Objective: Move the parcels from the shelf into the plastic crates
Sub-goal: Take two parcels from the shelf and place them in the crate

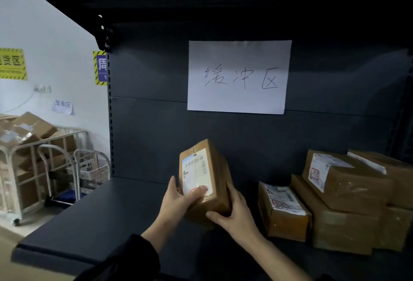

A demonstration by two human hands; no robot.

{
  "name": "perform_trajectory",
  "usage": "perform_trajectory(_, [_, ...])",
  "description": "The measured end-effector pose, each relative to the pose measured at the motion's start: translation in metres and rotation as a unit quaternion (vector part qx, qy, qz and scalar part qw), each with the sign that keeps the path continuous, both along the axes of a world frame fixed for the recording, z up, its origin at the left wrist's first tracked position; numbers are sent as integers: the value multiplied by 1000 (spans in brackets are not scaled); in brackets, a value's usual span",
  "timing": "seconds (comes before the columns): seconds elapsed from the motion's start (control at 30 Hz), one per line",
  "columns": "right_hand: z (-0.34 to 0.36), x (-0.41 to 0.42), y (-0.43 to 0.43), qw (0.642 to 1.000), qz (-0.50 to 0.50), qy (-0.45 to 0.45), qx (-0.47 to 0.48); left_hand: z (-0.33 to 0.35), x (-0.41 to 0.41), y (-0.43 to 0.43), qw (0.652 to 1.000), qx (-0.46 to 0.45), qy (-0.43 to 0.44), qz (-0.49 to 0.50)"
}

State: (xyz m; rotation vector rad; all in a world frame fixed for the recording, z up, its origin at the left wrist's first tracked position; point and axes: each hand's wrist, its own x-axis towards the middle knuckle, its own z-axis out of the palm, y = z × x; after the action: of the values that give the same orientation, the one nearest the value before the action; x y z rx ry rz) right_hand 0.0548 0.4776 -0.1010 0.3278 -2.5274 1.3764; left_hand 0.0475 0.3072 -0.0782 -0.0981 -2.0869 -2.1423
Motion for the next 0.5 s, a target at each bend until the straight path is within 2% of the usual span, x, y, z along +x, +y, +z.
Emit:
perform_trajectory(0.13, [2, 3, -1, 991, 95, -43, -87, 3, 8, 0, 999, -3, 27, -21])
perform_trajectory(0.23, [6, 9, 1, 982, 138, -71, -108, 1, 8, 0, 999, -17, 40, -18])
perform_trajectory(0.4, [5, 11, 7, 977, 151, -88, -125, -4, 7, 4, 998, 12, 46, -38])
perform_trajectory(0.5, [5, 10, 8, 979, 136, -86, -122, -6, 4, 4, 998, 0, 52, -37])
